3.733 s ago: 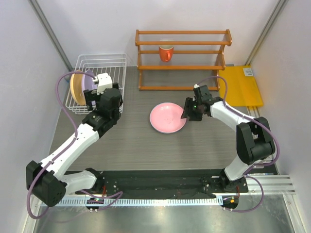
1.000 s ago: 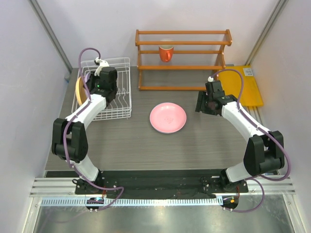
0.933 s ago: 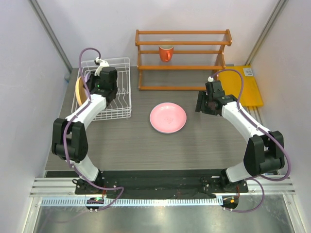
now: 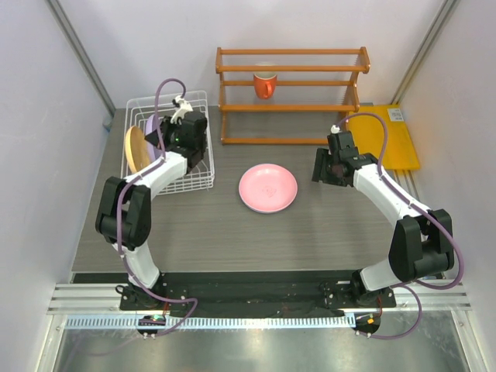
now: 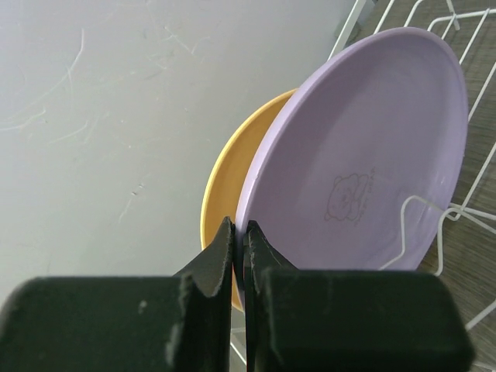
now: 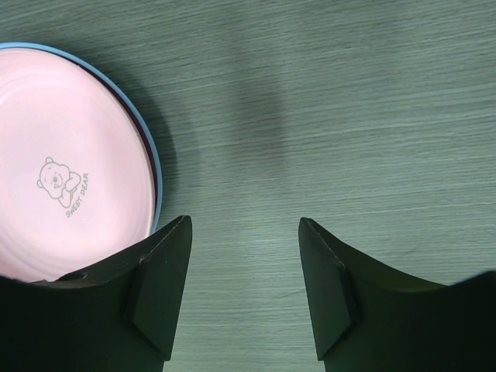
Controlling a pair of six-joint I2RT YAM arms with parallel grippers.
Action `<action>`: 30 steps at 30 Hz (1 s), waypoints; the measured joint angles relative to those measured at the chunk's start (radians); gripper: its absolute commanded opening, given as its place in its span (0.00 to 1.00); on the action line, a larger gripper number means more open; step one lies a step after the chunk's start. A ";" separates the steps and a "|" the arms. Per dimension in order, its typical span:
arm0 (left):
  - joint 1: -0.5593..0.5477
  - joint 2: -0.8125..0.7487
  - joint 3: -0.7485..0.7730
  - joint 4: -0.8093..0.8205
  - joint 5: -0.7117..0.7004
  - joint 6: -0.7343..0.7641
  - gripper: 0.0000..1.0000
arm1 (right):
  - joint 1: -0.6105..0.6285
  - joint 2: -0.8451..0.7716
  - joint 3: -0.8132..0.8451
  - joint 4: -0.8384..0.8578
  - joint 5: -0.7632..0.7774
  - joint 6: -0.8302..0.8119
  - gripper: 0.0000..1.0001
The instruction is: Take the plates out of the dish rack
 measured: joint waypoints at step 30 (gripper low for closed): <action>-0.070 -0.135 -0.083 0.627 -0.182 0.585 0.00 | -0.016 -0.044 -0.022 0.008 -0.063 -0.015 0.63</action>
